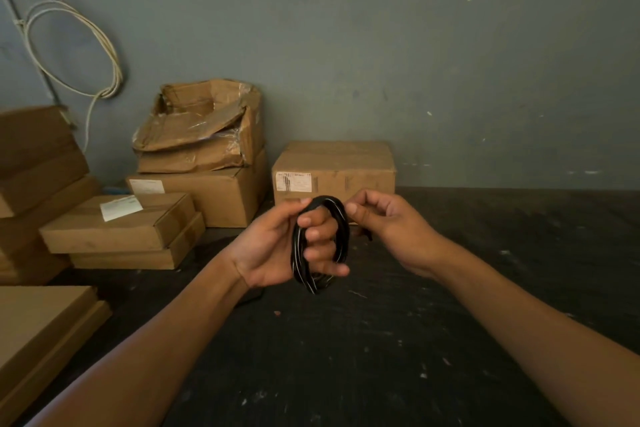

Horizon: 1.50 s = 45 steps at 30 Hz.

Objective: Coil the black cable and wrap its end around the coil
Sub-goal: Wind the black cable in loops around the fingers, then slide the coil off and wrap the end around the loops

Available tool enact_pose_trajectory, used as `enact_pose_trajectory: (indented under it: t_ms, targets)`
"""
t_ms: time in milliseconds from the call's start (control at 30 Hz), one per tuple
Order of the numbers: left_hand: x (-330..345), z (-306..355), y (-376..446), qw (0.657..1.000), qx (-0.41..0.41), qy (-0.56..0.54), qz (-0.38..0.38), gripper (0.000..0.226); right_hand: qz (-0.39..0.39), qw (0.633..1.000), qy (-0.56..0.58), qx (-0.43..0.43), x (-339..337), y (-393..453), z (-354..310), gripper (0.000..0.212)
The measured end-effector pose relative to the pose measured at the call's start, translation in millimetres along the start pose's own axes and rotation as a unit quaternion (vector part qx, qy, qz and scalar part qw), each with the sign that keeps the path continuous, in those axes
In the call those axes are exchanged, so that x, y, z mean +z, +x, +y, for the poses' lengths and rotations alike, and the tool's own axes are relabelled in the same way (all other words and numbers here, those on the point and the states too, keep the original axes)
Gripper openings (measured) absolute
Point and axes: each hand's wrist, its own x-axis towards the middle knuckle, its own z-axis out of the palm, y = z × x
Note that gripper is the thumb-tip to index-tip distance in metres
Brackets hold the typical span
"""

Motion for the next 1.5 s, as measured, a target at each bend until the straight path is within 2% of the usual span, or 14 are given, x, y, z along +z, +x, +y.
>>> enact_pose_trajectory:
  t_ms: [167,300,400,533,700,800,900,1000,1067,1267,1367,1500]
  targets:
    - [0.4,-0.1,5.6,0.996,0.058,-0.04,0.052,0.033,0.077,0.99,0.12,0.014,21.0,-0.2,1.8,0.01]
    - [-0.7,-4.5,9.2,0.987,0.115,-0.052,0.1,0.035,0.162,0.983,0.09,-0.017,33.1,1.4,0.4,0.018]
    - [-0.5,-10.0,11.4,0.977,0.15,-0.059,0.143,0.037,0.155,0.985,0.062,-0.043,42.4,-3.3,2.5,0.025]
    - [-0.2,-19.2,11.1,0.969,0.155,-0.044,0.185,0.036,0.133,0.988,-0.052,-0.057,44.3,-6.3,13.1,0.037]
    - [-1.3,-31.5,2.3,0.968,0.087,0.038,0.231,0.038,0.155,0.953,-0.253,-0.069,29.6,-9.3,17.9,0.038]
    - [-6.1,-37.3,0.1,0.964,0.036,0.06,0.255,0.045,0.104,0.911,-0.387,-0.097,22.4,-13.1,19.0,0.047]
    - [-6.5,-42.9,2.8,0.945,0.015,0.119,0.305,0.048,0.033,0.884,-0.459,-0.086,17.9,-16.4,23.7,0.051]
    - [-0.5,-51.8,7.8,0.913,0.05,0.193,0.356,0.037,0.035,0.908,-0.41,-0.082,16.2,-21.5,26.2,0.028]
    - [1.4,-59.6,10.7,0.906,0.095,0.19,0.366,0.027,0.053,0.924,-0.372,-0.078,16.9,-23.5,27.6,0.016]
    - [-5.2,-83.1,18.8,0.904,0.173,0.064,0.385,0.02,0.113,0.948,-0.293,-0.054,19.3,-33.6,47.1,0.025]
    - [-11.2,-90.5,18.1,0.912,0.145,0.038,0.382,0.022,0.128,0.953,-0.274,-0.034,16.4,-42.3,58.9,0.027]
    - [-17.6,-96.2,11.5,0.923,0.019,0.134,0.359,0.033,0.115,0.952,-0.285,0.014,7.6,-59.5,73.6,0.016]
